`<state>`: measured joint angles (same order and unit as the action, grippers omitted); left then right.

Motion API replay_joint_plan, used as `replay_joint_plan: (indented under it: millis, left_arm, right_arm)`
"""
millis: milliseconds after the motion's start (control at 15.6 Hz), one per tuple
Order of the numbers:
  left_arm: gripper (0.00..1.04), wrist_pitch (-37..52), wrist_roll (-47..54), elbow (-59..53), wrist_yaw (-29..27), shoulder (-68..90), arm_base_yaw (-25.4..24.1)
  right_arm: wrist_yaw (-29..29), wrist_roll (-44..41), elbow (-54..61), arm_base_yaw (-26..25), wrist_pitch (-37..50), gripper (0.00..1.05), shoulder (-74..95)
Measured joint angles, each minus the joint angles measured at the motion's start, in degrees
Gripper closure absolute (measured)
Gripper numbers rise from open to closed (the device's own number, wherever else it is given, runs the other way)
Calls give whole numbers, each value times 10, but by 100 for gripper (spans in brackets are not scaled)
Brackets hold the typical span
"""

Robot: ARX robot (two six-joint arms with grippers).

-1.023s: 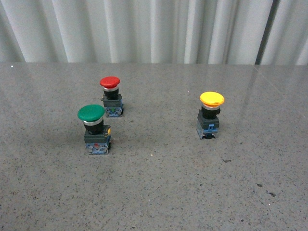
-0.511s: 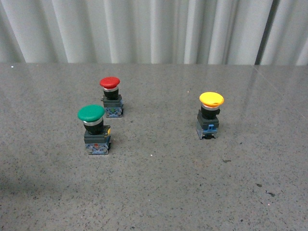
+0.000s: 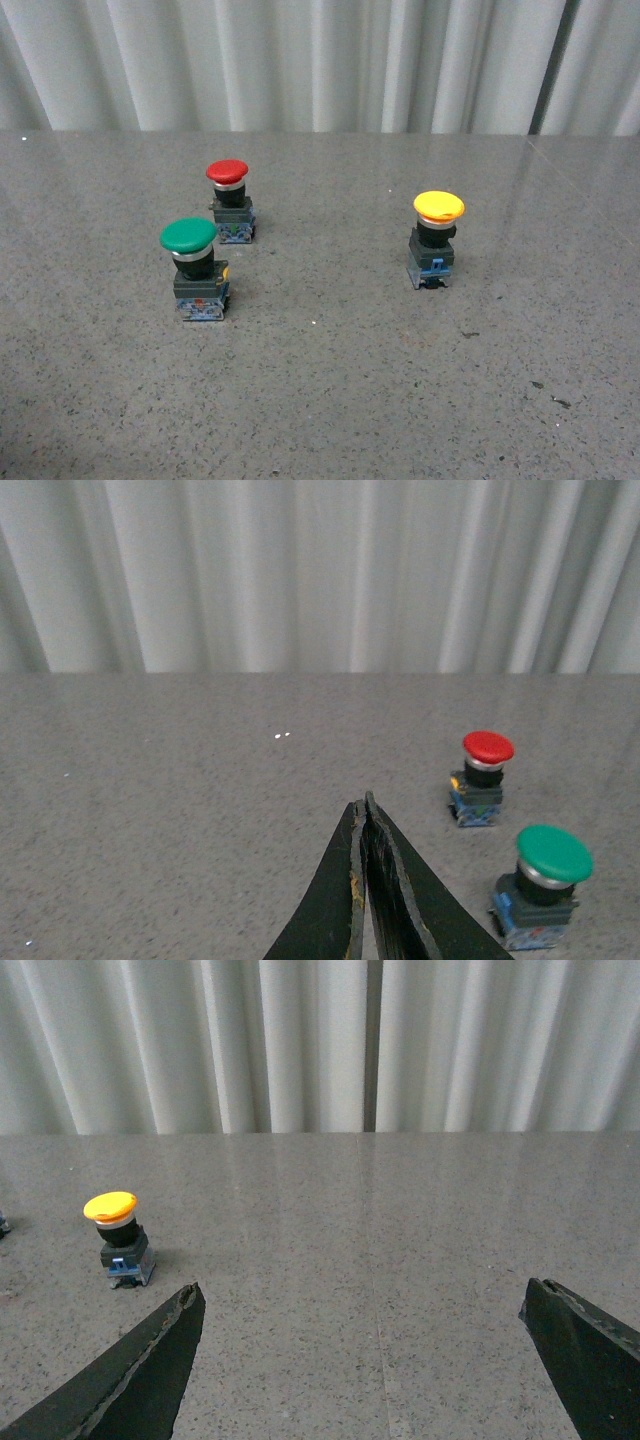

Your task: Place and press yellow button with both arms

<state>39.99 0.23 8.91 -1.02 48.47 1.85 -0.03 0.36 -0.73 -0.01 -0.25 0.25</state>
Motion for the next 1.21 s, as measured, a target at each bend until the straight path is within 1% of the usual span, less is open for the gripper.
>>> replay_joint_plan:
  millis: [192, 447, 511, 575, 639, 1023, 1215]
  left_arm:
    - [103, -24, -1, -23, 2, -32, -22]
    - [103, -56, -1, -45, 10, -94, -17]
    - [103, -92, -1, -61, 10, -139, -17]
    - [103, -76, -1, -81, 10, -160, -17]
    - [103, -118, 0, -81, 10, -193, -17]
    - [103, -216, -1, -81, 10, -301, -17]
    - [103, -251, 0, -81, 10, -335, -17]
  right_arm:
    - [0, 0, 0, 0, 0, 6, 0]
    - [0, 0, 0, 0, 0, 6, 0]
    - [0, 0, 0, 0, 0, 6, 0]
    - [0, 0, 0, 0, 0, 6, 0]
    - [0, 0, 0, 0, 0, 6, 0]
    - [0, 0, 0, 0, 0, 6, 0]
    - [0, 0, 0, 0, 0, 6, 0]
